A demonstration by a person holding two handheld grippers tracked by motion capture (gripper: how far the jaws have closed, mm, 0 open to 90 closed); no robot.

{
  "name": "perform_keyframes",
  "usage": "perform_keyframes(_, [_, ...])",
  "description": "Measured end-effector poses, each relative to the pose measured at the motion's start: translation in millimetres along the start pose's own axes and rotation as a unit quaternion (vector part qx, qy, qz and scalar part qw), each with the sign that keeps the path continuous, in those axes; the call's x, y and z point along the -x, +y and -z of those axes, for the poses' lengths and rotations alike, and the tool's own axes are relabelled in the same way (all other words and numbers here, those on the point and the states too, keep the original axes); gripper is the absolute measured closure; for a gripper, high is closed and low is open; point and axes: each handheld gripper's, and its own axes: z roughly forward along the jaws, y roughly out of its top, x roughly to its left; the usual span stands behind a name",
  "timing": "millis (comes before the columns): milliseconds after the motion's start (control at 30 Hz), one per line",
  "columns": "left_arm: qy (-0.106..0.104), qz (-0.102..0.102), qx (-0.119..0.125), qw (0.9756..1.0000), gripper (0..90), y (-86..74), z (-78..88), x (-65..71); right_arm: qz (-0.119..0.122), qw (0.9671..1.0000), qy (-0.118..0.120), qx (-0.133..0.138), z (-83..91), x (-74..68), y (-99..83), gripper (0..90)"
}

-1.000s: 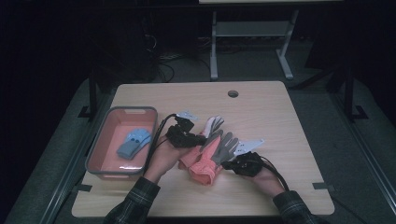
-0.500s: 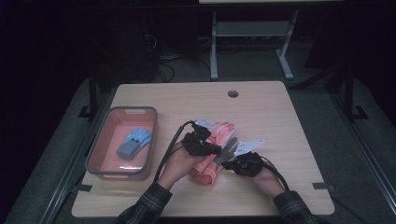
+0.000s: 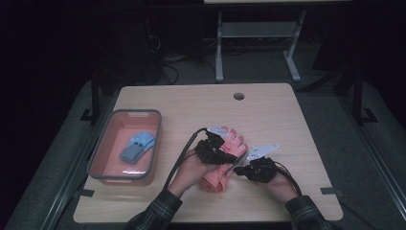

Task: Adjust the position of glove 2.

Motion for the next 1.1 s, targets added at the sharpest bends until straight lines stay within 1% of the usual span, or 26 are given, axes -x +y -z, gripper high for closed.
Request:
perform_keyframes(67, [0.0,-0.001,0.012,0.9999,89.7,1.4,3.2,0.6,0.0,1.0,-0.001,-0.002,1.0,0.1,-0.8,90.0])
perform_keyframes(133, [0.008,-0.004,0.028,0.9996,89.6,2.5,11.9,0.8,0.002,1.0,-0.001,-0.004,2.5,0.2,-1.3,90.0])
perform_keyframes(200, [0.025,-0.006,0.043,0.9988,89.6,2.2,25.2,-0.5,-0.003,1.0,-0.002,-0.003,5.2,-0.9,-2.1,90.0])
perform_keyframes(233, [0.036,-0.011,0.044,0.9983,89.7,1.2,31.8,-2.2,0.001,1.0,-0.001,-0.002,6.4,-1.1,-2.3,90.0])
perform_keyframes(367, [0.065,-0.001,0.059,0.9961,89.7,-8.1,57.4,-10.7,0.004,1.0,-0.002,0.007,10.1,-2.9,-1.3,90.0])
perform_keyframes(467, [0.081,0.007,0.065,0.9946,89.7,-19.1,71.6,-15.5,0.0,0.9999,-0.004,0.011,12.0,-2.0,-1.2,90.0])
perform_keyframes(567, [0.093,0.008,0.062,0.9937,89.7,-30.7,77.9,-16.4,-0.003,0.9998,-0.004,0.017,14.9,-1.3,-1.1,90.0])
perform_keyframes(633, [0.102,0.005,0.051,0.9934,89.7,-37.6,78.9,-17.6,-0.005,0.9998,-0.004,0.02,18.1,-1.1,-0.3,90.0])
perform_keyframes(667, [0.106,0.009,0.051,0.993,89.7,-41.3,78.4,-18.1,-0.002,0.9998,-0.006,0.018,20.1,-1.2,0.8,90.0])
perform_keyframes(700, [0.108,0.008,0.048,0.993,89.6,-45.0,78.6,-19.6,0.001,0.9998,-0.009,0.019,23.1,-1.4,2.2,90.0])
perform_keyframes(733, [0.11,0.016,0.05,0.9926,89.6,-48.8,78.1,-20.6,0.0,0.9997,-0.007,0.023,26.7,-1.6,4.0,90.0])
perform_keyframes(800, [0.115,0.019,0.048,0.9921,88.6,-56.1,77.0,-23.3,-0.001,0.9995,-0.009,0.031,34.1,-1.9,8.5,90.0])
perform_keyframes(867, [0.126,0.027,0.052,0.9903,80.1,-62.1,74.9,-24.4,-0.001,0.9993,-0.008,0.038,40.3,-1.5,14.1,90.0])
perform_keyframes(900, [0.128,0.026,0.048,0.9902,76.9,-64.6,74.7,-25.6,0.001,0.9991,-0.009,0.042,42.9,-1.5,17.1,90.0])
perform_keyframes(933, [0.134,0.027,0.049,0.9894,72.7,-66.7,74.6,-26.5,0.002,0.9988,-0.011,0.047,45.4,-1.4,20.2,90.0])
perform_keyframes(967, [0.141,0.03,0.052,0.9881,66.8,-68.3,74.9,-27.6,0.003,0.9987,-0.012,0.05,47.3,-1.3,23.3,90.0])
perform_keyframes(1000, [0.143,0.036,0.057,0.9874,62.4,-69.7,75.3,-28.9,0.006,0.9984,-0.013,0.054,49.1,-1.3,26.6,90.0])
perform_keyframes(1033, [0.143,0.039,0.059,0.9872,59.2,-70.5,76.0,-30.6,0.01,0.998,-0.016,0.061,50.3,-0.8,30.1,90.0])
perform_keyframes(1100, [0.149,0.044,0.061,0.986,51.6,-71.2,77.4,-33.0,0.01,0.9974,-0.017,0.07,52.5,-0.4,38.0,90.0])
